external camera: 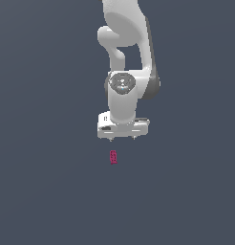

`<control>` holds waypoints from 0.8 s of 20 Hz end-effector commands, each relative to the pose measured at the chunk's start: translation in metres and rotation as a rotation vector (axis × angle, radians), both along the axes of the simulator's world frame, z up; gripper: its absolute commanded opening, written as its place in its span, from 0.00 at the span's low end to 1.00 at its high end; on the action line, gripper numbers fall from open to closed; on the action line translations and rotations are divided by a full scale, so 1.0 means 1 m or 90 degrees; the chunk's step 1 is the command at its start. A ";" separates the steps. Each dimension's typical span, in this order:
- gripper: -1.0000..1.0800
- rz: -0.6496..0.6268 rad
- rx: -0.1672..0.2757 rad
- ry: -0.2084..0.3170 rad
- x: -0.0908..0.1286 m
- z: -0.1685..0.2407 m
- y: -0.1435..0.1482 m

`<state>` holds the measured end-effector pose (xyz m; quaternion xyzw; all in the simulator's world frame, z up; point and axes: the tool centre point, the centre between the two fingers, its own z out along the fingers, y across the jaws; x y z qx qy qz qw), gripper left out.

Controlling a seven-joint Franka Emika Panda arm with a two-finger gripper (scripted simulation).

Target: Pick up the object and move it to a goal position.

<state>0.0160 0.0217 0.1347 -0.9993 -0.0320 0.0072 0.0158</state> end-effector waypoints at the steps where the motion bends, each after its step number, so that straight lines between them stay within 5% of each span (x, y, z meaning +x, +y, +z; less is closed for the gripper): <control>1: 0.96 0.005 -0.004 -0.002 0.008 -0.015 -0.009; 16: 0.96 0.026 -0.019 -0.010 0.034 -0.072 -0.040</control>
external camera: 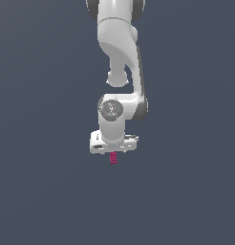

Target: Pick up the object and move it to a goal position.

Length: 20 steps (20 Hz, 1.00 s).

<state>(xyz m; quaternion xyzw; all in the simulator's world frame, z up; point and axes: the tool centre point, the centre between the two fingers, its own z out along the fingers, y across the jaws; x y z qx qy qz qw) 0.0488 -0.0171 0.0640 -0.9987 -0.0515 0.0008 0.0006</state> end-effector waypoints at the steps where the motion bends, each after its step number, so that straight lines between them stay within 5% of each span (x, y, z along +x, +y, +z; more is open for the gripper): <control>1: 0.96 0.001 -0.001 -0.001 0.001 -0.002 -0.001; 20: 0.96 0.001 -0.001 -0.001 0.001 -0.052 -0.001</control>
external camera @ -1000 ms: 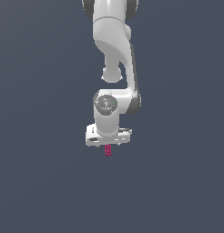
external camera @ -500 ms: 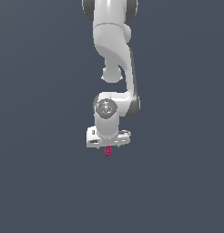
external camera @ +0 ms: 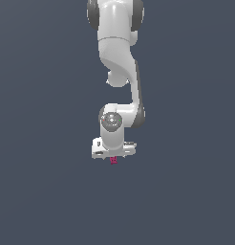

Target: Pick up the object and move it to a goal position.

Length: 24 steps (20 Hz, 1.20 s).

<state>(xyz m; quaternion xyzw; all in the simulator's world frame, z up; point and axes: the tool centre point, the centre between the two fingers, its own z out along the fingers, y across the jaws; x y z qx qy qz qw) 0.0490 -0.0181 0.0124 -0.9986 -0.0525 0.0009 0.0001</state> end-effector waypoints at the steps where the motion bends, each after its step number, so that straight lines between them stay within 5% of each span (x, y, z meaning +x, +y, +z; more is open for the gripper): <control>1: 0.00 0.000 0.000 -0.001 0.001 0.000 0.000; 15: 0.00 0.000 0.000 -0.001 0.001 0.004 0.007; 24: 0.00 0.000 0.000 -0.001 0.002 0.039 0.074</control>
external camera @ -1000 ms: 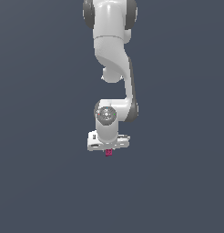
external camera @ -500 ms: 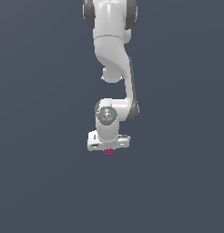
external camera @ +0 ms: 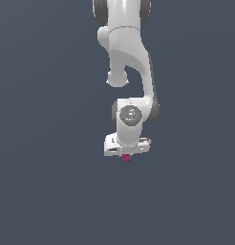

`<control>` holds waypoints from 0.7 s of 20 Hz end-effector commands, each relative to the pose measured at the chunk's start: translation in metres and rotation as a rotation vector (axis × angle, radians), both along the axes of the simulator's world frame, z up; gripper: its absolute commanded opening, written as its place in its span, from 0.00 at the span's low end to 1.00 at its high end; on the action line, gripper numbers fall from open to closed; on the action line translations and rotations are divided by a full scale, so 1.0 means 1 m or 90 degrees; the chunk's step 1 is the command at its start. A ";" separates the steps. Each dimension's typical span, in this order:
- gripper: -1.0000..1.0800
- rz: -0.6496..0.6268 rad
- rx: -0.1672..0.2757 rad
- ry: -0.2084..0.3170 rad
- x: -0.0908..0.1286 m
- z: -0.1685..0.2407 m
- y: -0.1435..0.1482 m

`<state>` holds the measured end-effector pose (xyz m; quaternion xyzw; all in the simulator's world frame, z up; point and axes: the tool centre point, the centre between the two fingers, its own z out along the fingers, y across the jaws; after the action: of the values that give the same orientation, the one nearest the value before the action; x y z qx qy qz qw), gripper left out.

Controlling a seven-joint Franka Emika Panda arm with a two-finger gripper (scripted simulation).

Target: Pick up the object and move it to a goal position.

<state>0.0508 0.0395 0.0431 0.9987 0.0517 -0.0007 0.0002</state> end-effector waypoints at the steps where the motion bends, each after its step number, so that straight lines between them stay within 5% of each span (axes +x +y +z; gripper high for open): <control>1: 0.00 0.001 0.000 -0.001 0.001 0.015 0.027; 14: 0.00 0.001 0.000 -0.001 0.008 0.076 0.140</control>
<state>0.0581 0.1730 0.1147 0.9986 0.0537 0.0003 -0.0001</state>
